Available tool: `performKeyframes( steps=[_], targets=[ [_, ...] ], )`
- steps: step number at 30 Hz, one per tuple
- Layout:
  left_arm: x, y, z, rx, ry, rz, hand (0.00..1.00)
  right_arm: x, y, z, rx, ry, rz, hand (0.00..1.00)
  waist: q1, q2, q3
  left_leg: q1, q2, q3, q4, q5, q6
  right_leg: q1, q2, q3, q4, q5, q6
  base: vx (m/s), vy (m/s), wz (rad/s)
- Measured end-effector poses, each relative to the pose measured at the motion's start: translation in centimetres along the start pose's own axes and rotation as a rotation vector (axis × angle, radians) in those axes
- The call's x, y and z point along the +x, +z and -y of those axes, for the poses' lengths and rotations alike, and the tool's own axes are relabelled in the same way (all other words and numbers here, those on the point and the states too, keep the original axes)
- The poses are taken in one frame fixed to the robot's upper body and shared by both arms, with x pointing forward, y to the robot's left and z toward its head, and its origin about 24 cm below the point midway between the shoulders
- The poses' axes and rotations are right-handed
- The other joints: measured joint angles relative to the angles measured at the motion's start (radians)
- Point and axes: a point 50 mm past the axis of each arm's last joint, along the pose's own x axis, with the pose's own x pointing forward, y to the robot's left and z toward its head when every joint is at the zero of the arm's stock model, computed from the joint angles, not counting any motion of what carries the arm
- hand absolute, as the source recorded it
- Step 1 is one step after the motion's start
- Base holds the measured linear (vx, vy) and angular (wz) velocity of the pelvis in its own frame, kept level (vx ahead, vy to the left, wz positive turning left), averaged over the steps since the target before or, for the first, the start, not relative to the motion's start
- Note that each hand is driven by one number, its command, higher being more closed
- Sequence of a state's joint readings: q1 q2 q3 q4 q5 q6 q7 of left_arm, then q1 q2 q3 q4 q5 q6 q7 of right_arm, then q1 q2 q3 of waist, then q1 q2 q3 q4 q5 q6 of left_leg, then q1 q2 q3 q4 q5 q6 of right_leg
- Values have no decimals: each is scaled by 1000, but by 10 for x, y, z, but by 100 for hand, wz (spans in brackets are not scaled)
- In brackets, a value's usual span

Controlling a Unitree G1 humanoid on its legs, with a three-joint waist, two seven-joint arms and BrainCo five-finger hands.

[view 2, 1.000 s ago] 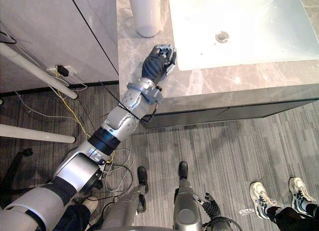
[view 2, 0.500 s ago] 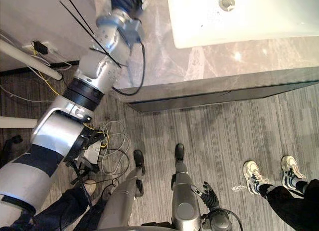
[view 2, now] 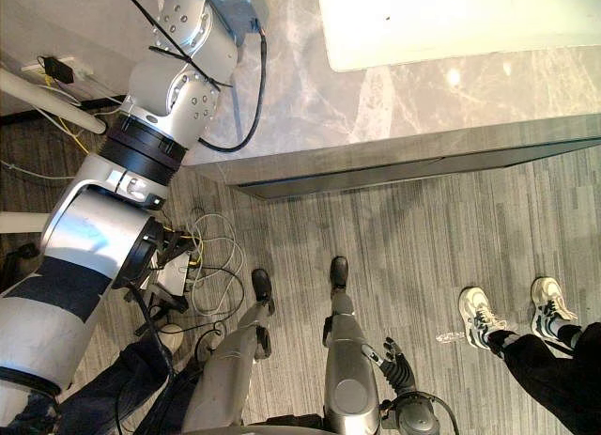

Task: Organize washtable

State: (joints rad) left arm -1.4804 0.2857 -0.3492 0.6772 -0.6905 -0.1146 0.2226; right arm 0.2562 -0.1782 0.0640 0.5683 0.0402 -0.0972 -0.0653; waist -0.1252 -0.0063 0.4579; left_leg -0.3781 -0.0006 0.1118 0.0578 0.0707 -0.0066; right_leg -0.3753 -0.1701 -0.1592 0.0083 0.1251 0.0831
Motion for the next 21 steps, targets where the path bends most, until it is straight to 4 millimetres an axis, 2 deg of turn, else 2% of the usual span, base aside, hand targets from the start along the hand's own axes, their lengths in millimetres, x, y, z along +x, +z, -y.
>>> performKeyframes(
  steps=[8,11,12,14,16,17,18,19,20,21],
  targets=[
    [3,8,3,-14,9,23,100,-1,2,0,16,-5,16,0,7,0,16,0,1,0,20,-5,5,10,-1,-3,3,2,-1,-6,-1,1],
    [-10,3,1,-17,4,55,100,-2,1,0,19,-7,10,0,19,2,15,34,5,-1,25,-14,4,49,-4,-5,-1,1,-2,0,0,0],
    [-25,-3,-1,-19,-11,72,100,-3,-3,1,19,-11,-5,0,31,5,13,51,7,-3,31,-22,0,71,-1,-7,-4,-4,-1,24,-3,9],
    [-53,-23,-8,-19,-15,62,100,-3,-6,2,24,-17,-17,0,33,14,7,75,9,-25,31,-26,-2,107,2,-32,-5,-14,-4,28,-11,25],
    [-108,-60,-24,-42,29,-28,100,-5,-18,4,24,-25,-67,0,58,25,-39,85,15,-46,29,-29,-8,133,14,-57,-13,-23,-7,48,-30,29],
    [-122,-66,-28,-46,43,-41,100,-5,-22,4,22,-26,-84,0,67,26,-49,92,16,-53,28,-30,-9,143,17,-63,-16,-26,-7,76,-44,27],
    [-152,-82,-37,-25,76,-102,100,-7,-27,5,17,-30,-107,0,87,29,-68,112,17,-69,26,-34,-15,171,21,-79,-19,-36,-6,86,-40,43],
    [-187,-102,-47,-18,133,-199,100,-8,-31,6,15,-31,-125,0,90,35,-94,127,16,-92,26,-37,-19,203,22,-105,-24,-46,-8,92,-39,52],
    [-207,-114,-51,-14,168,-263,100,-8,-33,6,10,-31,-134,0,94,36,-107,137,16,-104,25,-39,-21,221,23,-118,-27,-51,-6,105,-34,61],
    [-252,-135,-62,21,227,-412,100,-10,-40,5,5,-30,-161,0,108,35,-131,155,17,-124,24,-41,-24,255,27,-142,-36,-60,-8,88,-24,47]
  ],
)
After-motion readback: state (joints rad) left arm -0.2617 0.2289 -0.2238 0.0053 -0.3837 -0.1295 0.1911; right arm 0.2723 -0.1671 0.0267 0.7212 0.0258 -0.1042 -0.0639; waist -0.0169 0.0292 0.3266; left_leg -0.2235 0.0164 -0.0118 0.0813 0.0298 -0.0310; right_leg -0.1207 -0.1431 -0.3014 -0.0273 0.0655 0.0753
